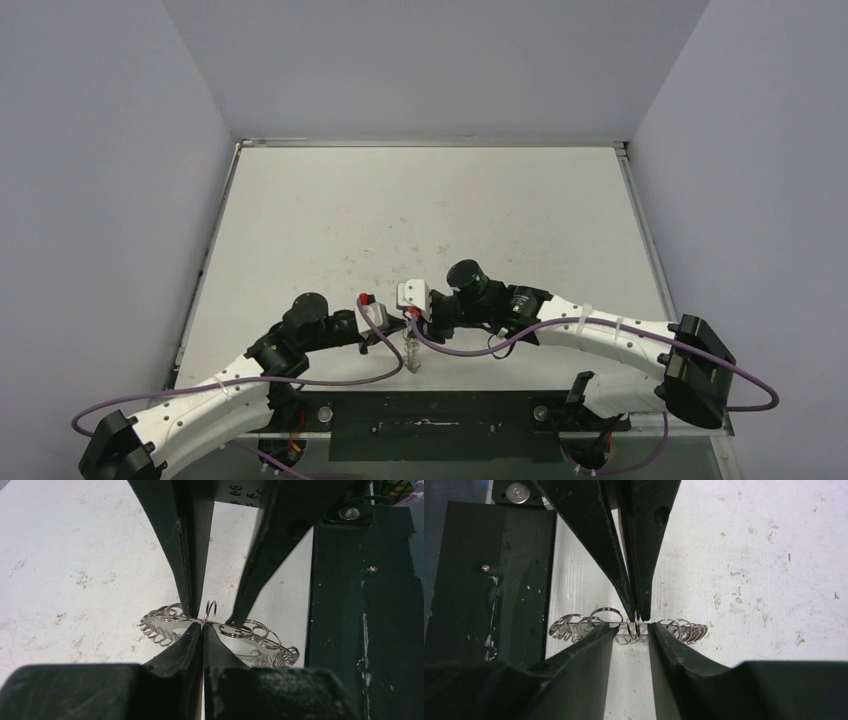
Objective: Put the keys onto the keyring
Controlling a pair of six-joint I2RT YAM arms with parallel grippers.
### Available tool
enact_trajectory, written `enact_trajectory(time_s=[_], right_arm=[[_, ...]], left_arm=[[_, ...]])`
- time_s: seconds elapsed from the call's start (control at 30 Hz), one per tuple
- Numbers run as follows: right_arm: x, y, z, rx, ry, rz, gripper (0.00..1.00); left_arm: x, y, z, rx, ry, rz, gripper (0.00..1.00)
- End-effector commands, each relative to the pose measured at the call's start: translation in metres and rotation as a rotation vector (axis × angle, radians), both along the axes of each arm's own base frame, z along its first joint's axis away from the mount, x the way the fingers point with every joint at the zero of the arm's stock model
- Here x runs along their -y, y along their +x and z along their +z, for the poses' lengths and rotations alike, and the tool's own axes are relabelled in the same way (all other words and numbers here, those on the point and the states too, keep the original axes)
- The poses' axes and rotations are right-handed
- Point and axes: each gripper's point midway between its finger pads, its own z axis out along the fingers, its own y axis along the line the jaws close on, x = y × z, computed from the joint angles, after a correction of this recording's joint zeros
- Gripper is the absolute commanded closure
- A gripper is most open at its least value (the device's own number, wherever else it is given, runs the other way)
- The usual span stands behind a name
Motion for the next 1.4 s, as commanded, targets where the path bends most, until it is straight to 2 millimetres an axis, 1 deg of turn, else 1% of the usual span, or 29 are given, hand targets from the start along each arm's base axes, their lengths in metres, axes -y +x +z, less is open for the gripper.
enact_trajectory(time_s=[0.0, 0.03, 0.1, 0.23, 0.4, 0.57, 0.6, 0.63, 0.67, 0.7, 0.77, 0.83, 0.93, 1.0, 1.07, 1.17, 1.2, 1.3, 1.37], right_arm=[[-0.003, 0.001, 0.004, 0.028, 0.070, -0.040, 0.59], [-0.001, 0.004, 0.006, 0.032, 0.083, -0.063, 0.52], [0.002, 0.008, 0.016, 0.050, 0.126, -0.093, 0.44], [0.011, 0.012, 0.028, 0.061, 0.186, -0.130, 0.35], [0.024, 0.023, 0.040, 0.041, 0.255, -0.208, 0.24], [0.032, 0.033, 0.044, 0.004, 0.295, -0.279, 0.15], [0.034, 0.036, 0.044, -0.007, 0.301, -0.304, 0.13], [0.037, 0.041, 0.044, -0.025, 0.308, -0.347, 0.08], [0.042, 0.052, 0.043, -0.055, 0.320, -0.423, 0.02], [0.050, 0.067, 0.042, -0.096, 0.327, -0.539, 0.00], [0.066, 0.091, 0.038, -0.177, 0.327, -0.700, 0.00], [0.088, 0.114, 0.032, -0.232, 0.324, -0.837, 0.00], [0.120, 0.135, 0.027, -0.271, 0.340, -1.009, 0.00], [0.146, 0.147, 0.020, -0.285, 0.337, -1.163, 0.00], [0.167, 0.149, 0.006, -0.304, 0.284, -1.260, 0.00], [0.190, 0.149, -0.012, -0.342, 0.201, -1.385, 0.00], [0.195, 0.147, -0.020, -0.356, 0.163, -1.406, 0.00], [0.203, 0.141, -0.040, -0.405, 0.066, -1.431, 0.01], [0.199, 0.137, -0.052, -0.444, 0.025, -1.398, 0.06]], left_arm=[[0.012, -0.002, 0.054, 0.121, -0.147, -0.043, 1.00], [0.011, -0.001, 0.054, 0.120, -0.146, -0.042, 1.00], [0.011, -0.002, 0.053, 0.116, -0.144, -0.041, 1.00], [0.011, -0.001, 0.051, 0.112, -0.139, -0.034, 1.00], [0.011, 0.001, 0.051, 0.112, -0.139, -0.028, 1.00], [0.012, 0.002, 0.048, 0.102, -0.137, -0.021, 1.00], [0.012, 0.003, 0.047, 0.099, -0.137, -0.017, 1.00], [0.011, 0.003, 0.046, 0.093, -0.138, -0.014, 1.00], [0.012, 0.003, 0.045, 0.089, -0.138, -0.012, 1.00], [0.012, 0.003, 0.044, 0.084, -0.139, -0.011, 1.00], [0.012, 0.004, 0.043, 0.076, -0.139, -0.008, 1.00], [0.012, 0.005, 0.041, 0.068, -0.136, -0.002, 1.00], [0.012, 0.006, 0.040, 0.065, -0.134, 0.003, 1.00], [0.012, 0.006, 0.040, 0.065, -0.134, 0.007, 1.00], [0.012, 0.007, 0.040, 0.066, -0.134, 0.012, 1.00], [0.012, 0.007, 0.040, 0.068, -0.135, 0.014, 1.00], [0.012, 0.007, 0.040, 0.067, -0.134, 0.013, 1.00], [0.012, 0.008, 0.040, 0.066, -0.135, 0.013, 1.00], [0.012, 0.008, 0.039, 0.067, -0.134, 0.016, 1.00]])
